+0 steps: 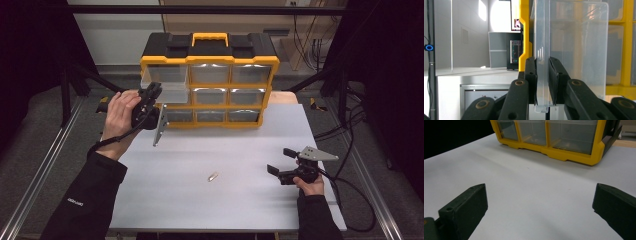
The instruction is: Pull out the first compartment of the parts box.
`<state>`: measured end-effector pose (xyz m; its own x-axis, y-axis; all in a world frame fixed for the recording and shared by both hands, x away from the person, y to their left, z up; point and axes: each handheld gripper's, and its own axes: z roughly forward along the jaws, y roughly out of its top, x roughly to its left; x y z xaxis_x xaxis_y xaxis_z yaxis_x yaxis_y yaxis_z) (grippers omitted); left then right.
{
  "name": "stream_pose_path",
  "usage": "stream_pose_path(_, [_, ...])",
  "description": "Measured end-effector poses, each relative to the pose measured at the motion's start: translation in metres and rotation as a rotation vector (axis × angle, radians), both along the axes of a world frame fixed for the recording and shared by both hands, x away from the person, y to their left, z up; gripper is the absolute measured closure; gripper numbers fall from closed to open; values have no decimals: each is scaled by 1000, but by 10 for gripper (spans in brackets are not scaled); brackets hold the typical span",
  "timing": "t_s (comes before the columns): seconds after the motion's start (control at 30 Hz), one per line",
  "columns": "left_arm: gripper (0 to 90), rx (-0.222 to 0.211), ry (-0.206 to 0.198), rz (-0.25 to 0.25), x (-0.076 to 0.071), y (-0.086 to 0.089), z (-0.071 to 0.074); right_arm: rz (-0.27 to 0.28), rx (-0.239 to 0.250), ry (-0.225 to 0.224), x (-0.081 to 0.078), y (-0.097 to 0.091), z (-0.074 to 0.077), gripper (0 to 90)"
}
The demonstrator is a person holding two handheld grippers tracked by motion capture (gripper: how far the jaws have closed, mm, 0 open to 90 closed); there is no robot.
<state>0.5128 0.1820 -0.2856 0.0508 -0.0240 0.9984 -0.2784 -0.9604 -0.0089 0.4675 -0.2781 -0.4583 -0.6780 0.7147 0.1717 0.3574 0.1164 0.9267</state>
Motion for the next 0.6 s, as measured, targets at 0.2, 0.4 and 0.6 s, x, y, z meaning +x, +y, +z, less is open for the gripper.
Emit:
stream_pose_path(0.2, [780,0,1,-2,-4,0,0,-1,-1,-3,0,0,0,7])
stream_pose_path(0.4, [779,-1,-1,-6,-5,0,-1,-1,0,-3,0,0,0,7])
stream_pose_path(0.6, [778,-6,5,-1,-5,0,-1,-1,-1,-2,0,0,0,6])
